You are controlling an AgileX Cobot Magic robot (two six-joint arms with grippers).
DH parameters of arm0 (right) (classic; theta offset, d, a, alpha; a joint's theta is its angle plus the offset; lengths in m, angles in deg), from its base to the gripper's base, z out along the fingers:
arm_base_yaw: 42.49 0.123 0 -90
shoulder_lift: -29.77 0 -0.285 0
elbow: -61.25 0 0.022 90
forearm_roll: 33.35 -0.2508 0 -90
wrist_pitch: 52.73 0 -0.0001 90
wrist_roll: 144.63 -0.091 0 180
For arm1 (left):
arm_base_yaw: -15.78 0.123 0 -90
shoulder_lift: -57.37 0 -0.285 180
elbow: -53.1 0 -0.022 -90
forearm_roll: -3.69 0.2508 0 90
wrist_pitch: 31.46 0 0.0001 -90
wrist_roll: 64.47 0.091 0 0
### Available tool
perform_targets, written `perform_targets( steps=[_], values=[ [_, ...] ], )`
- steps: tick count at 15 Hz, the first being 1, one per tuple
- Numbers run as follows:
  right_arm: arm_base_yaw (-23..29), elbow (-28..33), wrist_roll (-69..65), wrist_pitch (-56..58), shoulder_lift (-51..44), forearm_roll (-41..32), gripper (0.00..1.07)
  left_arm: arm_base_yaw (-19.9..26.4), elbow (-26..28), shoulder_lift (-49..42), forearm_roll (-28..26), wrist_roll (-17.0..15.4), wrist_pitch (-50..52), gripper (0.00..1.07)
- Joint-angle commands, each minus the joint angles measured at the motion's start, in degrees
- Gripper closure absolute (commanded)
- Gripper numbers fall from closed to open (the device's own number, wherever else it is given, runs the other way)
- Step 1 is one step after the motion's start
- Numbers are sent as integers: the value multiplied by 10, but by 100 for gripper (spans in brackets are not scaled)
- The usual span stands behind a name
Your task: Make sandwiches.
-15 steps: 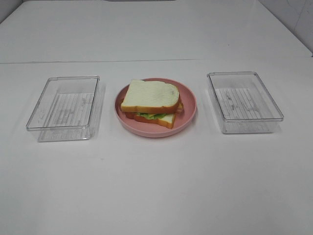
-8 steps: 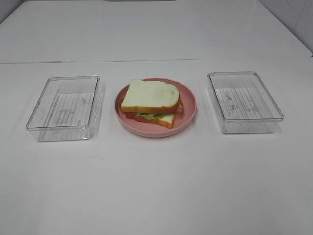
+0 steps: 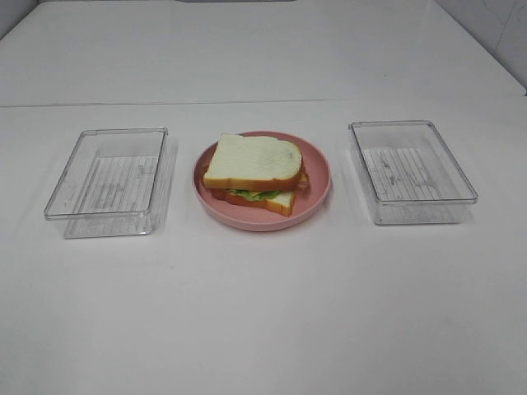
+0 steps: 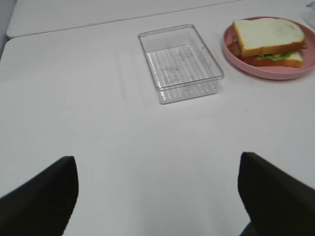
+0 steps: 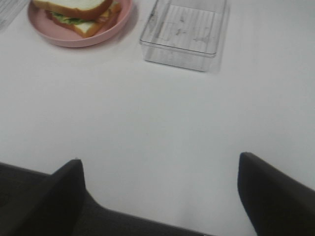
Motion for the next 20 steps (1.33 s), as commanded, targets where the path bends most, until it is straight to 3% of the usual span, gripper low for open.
perform_targets(
  steps=[1,8,20],
  values=[
    [-52,2,6,-5,-6,-1,27,48,-1,-11,-3,-2,6,23],
    [-59,2,6,-5,-97,-4,27,60,-1,-11,-2,-2,6,23],
    [-59,2,6,-5,-95,-5,27,60,-1,-11,-2,-2,6,23]
  ],
)
